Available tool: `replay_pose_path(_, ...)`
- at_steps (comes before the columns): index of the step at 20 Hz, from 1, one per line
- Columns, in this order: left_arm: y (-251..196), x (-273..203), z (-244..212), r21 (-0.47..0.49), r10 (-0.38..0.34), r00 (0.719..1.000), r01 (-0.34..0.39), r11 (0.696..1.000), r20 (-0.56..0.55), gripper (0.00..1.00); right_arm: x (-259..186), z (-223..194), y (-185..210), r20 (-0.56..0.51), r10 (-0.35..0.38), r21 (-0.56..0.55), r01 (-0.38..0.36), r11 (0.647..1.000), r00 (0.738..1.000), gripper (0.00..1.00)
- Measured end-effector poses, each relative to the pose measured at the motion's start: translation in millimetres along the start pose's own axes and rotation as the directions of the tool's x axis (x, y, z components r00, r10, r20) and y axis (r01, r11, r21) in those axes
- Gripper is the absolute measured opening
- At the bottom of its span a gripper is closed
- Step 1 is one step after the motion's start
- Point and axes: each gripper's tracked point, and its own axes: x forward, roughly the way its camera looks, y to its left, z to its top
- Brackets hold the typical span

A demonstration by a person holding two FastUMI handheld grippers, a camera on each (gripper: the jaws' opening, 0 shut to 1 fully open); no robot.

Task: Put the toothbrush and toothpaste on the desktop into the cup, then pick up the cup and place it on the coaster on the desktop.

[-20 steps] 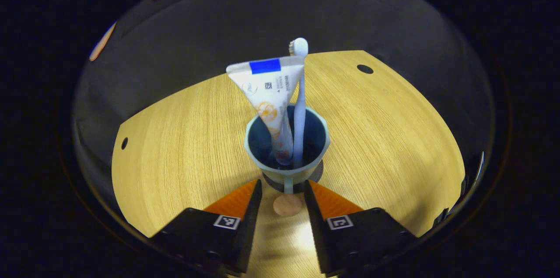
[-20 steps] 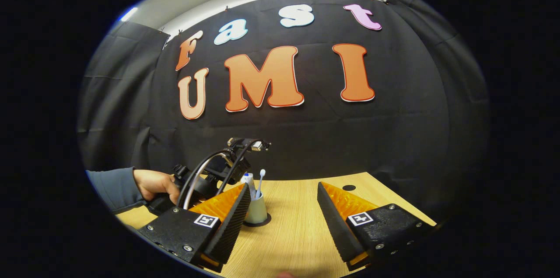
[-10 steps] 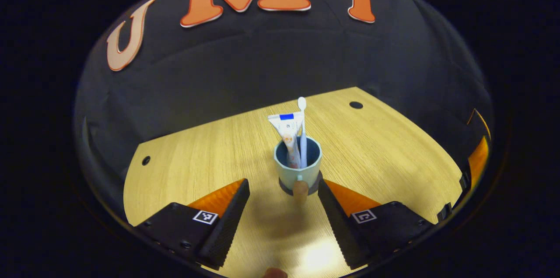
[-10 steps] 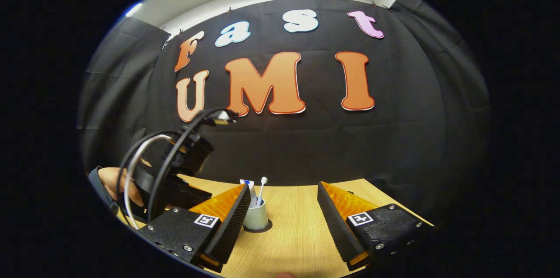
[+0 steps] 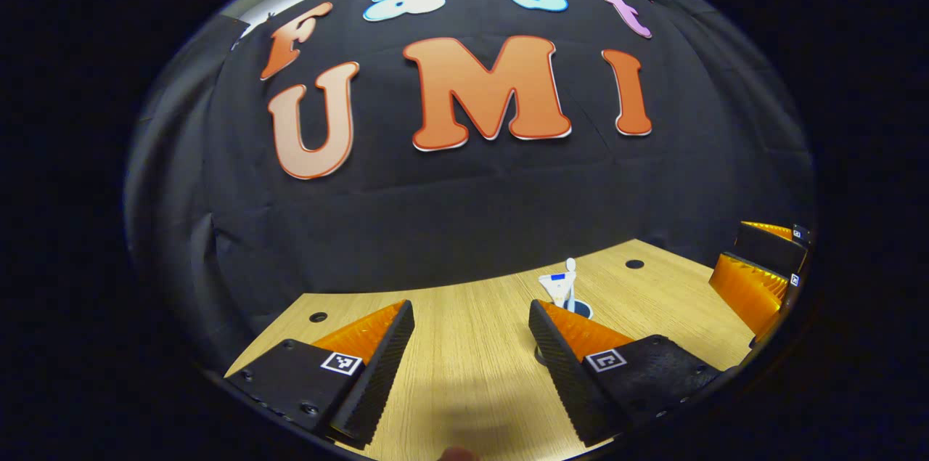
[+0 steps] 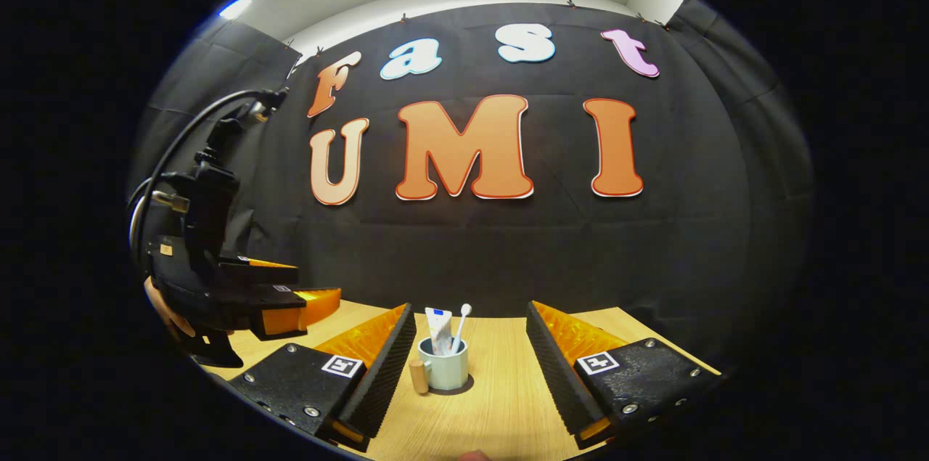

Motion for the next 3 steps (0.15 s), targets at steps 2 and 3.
replay_pose_path(2, 13.6, -8.1, 5.9, -0.031, 0.036, 0.997, -0.034, 0.999, 0.066, 0.95, 2.9, -0.8, 9.9, 0.001, 0.021, -0.011, -0.021, 1.0, 1.0, 0.92)
replay_pose_path(3, 22.0, -11.1, 8.2, -0.041, 0.051, 0.994, -0.047, 0.998, 0.096, 0.95, 4.2, 0.3, 12.1, 0.004, 0.021, -0.025, -0.021, 0.999, 1.0, 0.92)
